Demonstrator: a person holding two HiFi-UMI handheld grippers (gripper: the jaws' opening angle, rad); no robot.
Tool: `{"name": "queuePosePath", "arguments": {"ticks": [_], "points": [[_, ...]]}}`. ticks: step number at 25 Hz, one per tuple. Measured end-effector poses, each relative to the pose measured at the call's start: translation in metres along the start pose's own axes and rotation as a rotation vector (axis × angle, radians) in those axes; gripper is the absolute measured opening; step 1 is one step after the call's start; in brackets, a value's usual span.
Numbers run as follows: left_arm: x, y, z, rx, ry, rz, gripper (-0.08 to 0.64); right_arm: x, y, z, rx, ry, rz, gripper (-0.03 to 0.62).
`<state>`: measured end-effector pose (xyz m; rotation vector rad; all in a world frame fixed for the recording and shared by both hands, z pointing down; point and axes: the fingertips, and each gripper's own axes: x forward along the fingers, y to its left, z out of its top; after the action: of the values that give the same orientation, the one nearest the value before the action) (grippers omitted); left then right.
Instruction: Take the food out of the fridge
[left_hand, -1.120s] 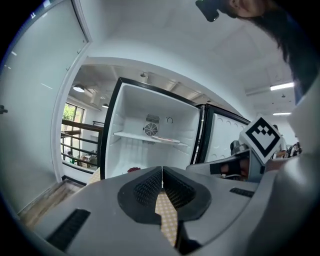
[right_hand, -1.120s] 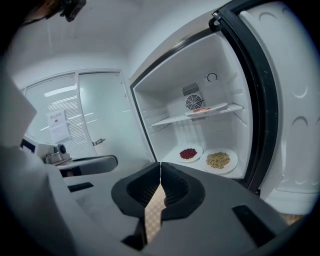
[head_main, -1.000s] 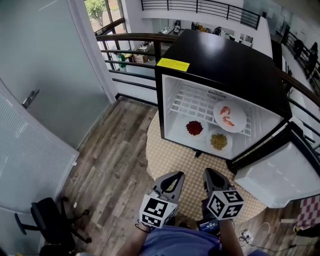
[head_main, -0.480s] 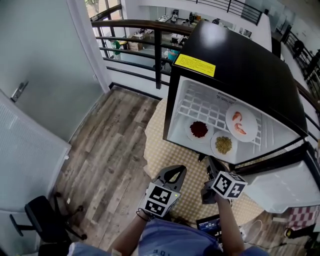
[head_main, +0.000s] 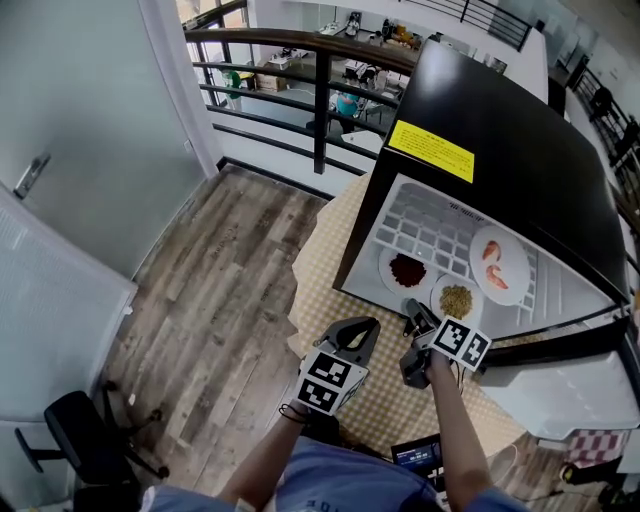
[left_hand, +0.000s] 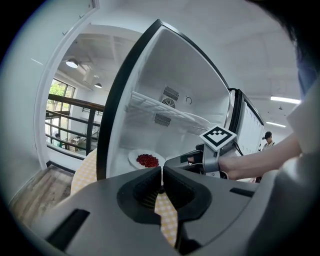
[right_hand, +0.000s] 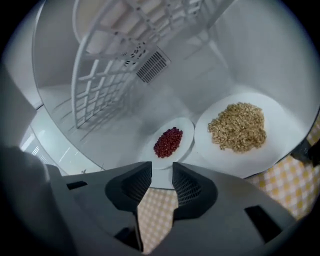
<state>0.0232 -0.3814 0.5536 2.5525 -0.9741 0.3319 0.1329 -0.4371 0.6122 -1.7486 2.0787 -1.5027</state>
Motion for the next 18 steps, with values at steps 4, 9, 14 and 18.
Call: {"name": "queuePosePath", "arguments": {"ticks": [4,9,14,18], "points": [[0.001,0.006,-0.002,-0.024,0.006,-0.003,0.018,0.013,-0.015,0.007,0.164,-0.029,-0.045,0.138],[0.001,0.005,-0.006,-0.018,0.011,-0.010,0.019,0.023,-0.024,0.016,0.196,-0.049,-0.106,0.150],[0.004,-0.001,-0.007,-0.023,0.026,-0.021,0.018,0.026,-0.028,0.020,0.178,-0.070,-0.171,0.150],[0.006,-0.003,-0.011,-0.028,0.038,-0.027,0.018,0.028,-0.033,0.020,0.156,-0.081,-0.204,0.087]]}}
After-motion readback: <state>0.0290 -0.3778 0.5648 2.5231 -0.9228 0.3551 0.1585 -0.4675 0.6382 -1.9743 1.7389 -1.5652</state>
